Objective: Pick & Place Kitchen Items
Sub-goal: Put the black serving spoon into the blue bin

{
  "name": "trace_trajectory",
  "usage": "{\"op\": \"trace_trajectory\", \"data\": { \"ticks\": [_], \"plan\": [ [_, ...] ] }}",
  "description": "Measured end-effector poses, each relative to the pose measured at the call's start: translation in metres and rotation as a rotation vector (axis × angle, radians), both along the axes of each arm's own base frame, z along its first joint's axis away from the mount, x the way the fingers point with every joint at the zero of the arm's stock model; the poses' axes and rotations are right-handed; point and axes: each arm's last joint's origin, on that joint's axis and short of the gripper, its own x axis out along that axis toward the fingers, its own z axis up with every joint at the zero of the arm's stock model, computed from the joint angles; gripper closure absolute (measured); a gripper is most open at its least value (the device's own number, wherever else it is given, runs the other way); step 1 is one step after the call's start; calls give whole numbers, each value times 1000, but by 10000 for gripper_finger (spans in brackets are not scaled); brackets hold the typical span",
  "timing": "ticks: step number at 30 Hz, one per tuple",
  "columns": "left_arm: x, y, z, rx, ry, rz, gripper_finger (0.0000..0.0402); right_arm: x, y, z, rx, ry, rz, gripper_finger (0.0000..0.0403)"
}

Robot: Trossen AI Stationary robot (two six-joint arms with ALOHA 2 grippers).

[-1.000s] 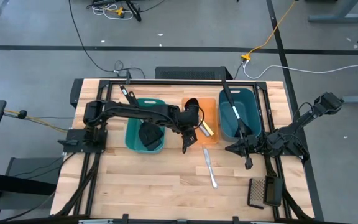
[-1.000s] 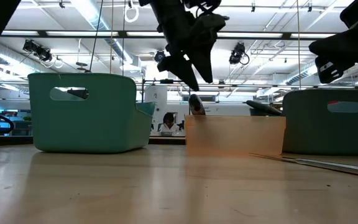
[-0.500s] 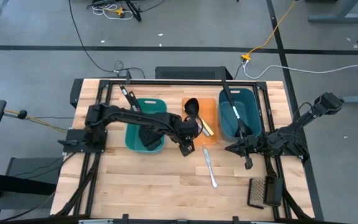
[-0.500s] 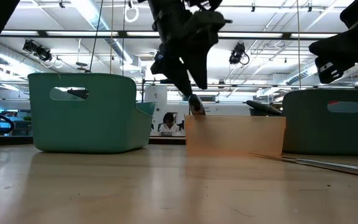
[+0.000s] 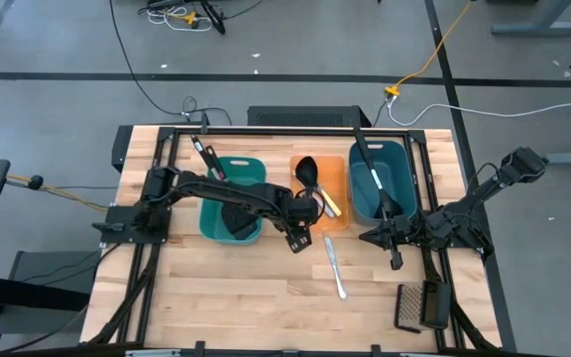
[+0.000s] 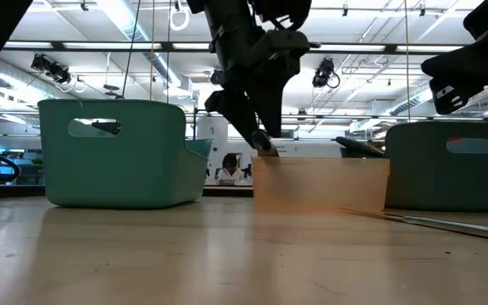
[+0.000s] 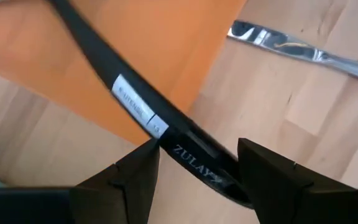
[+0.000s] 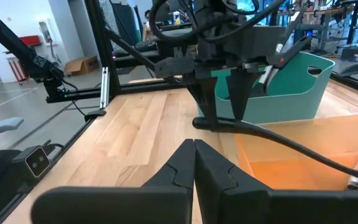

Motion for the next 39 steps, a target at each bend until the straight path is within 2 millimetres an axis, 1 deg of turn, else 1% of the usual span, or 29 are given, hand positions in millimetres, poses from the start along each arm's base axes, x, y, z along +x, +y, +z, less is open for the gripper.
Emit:
{"op": "trace_trajectory", "data": {
  "ticks": [21,35,39],
  "plan": [
    [-3,2,-2,59,40,-48,179,0,0,0,0,-1,-7,394],
    [-6,4,-3,117,70,-16,180,0,0,0,0,-1,-8,394],
    [-6,5,-3,138,72,-24,191,0,0,0,0,-2,-8,394]
  ]
}}
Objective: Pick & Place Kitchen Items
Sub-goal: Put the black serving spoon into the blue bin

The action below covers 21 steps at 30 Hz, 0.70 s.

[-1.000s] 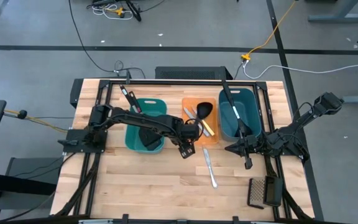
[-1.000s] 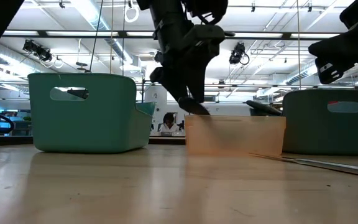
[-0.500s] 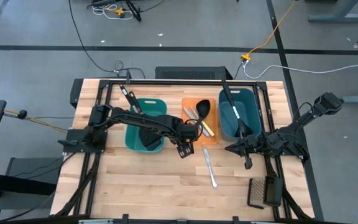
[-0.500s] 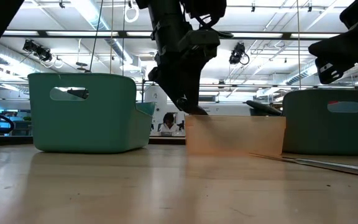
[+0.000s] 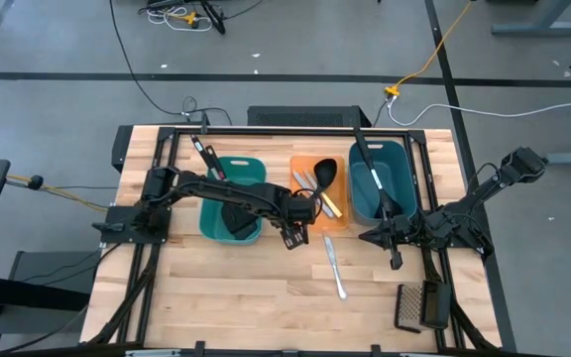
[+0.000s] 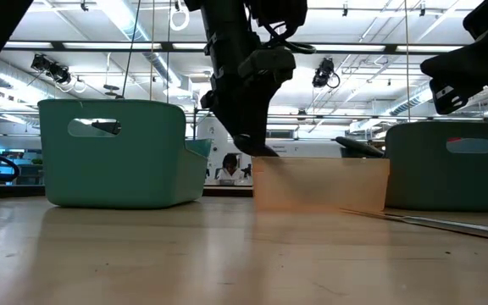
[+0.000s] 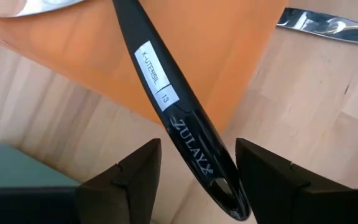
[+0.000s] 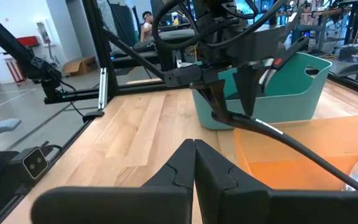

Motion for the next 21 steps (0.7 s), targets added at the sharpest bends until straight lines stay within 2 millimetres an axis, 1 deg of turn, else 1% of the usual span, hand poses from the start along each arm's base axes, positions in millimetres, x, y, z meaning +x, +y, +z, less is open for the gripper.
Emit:
{"op": "trace_trajectory", "data": {
  "ticks": [7,11,15,21],
  "plan": [
    [1,1,0,0,-3,-8,251,0,0,0,0,0,0,394],
    [0,1,0,6,-1,-16,271,0,0,0,-1,0,0,394],
    [1,1,0,8,-4,-22,274,0,0,0,0,0,-1,394],
    [2,1,0,10,-10,-45,258,0,0,0,0,0,0,394]
  ]
}}
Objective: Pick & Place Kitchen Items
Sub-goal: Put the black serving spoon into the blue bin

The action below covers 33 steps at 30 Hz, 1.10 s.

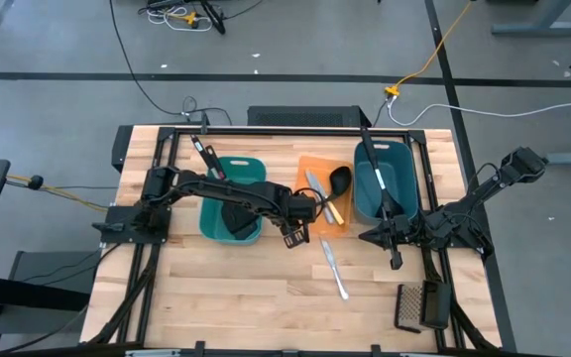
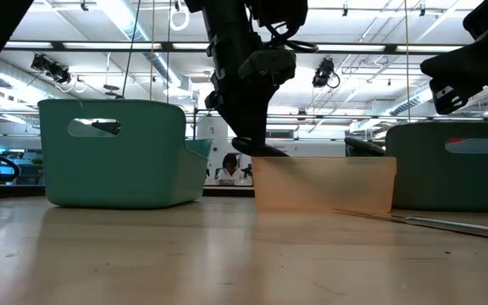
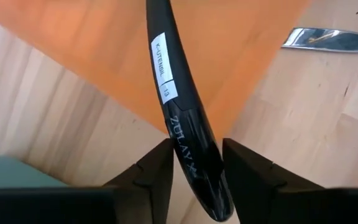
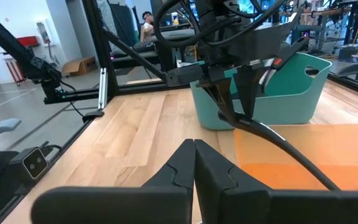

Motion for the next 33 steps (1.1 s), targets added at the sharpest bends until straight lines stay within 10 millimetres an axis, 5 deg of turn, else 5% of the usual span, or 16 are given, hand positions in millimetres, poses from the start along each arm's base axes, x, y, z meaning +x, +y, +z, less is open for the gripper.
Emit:
{"op": "trace_trajectory", "data": {
  "ticks": [16,26,33],
  "plan": [
    [10,0,-18,8,2,-29,230,0,0,0,-3,2,-11,394],
    [8,3,-18,-1,18,-18,293,0,-1,0,-3,1,-26,394],
    [7,4,-16,2,22,-17,293,0,-1,0,-2,0,-26,394]
  ]
}}
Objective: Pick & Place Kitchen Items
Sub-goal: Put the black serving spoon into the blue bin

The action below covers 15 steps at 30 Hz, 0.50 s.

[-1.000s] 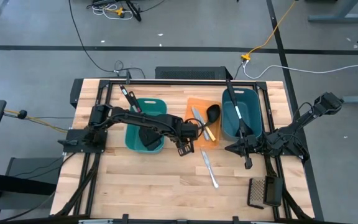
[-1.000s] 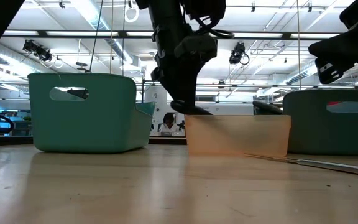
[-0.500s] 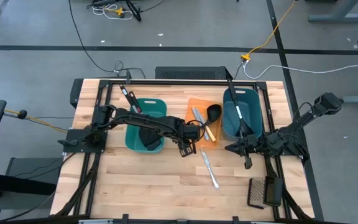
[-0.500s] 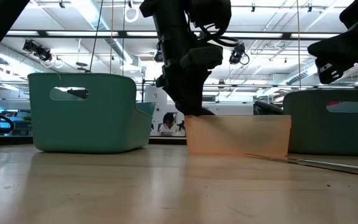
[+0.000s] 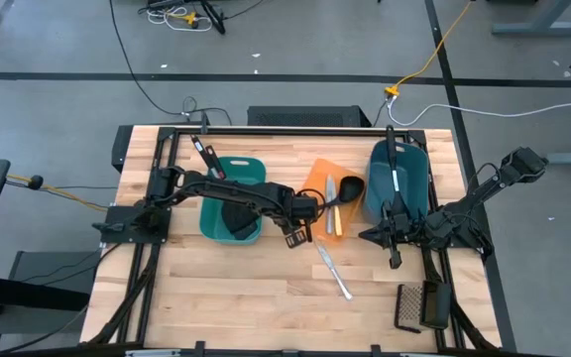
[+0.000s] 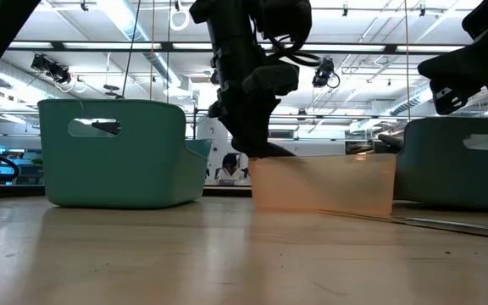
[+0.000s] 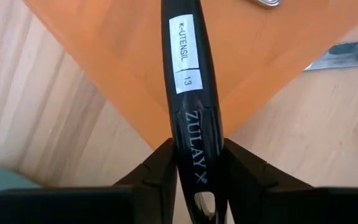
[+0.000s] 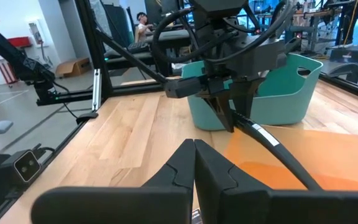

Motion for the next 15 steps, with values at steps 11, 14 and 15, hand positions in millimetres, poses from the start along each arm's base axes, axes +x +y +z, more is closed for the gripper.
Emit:
{"op": "trace_trajectory", "data": {
  "ticks": [11,14,15],
  "plan": [
    [-1,2,18,37,-20,20,298,0,0,0,1,-2,0,394],
    [-2,2,21,42,-31,29,298,0,0,0,1,-2,0,394],
    [-2,2,21,42,-26,31,299,0,0,0,2,-2,-1,394]
  ]
}}
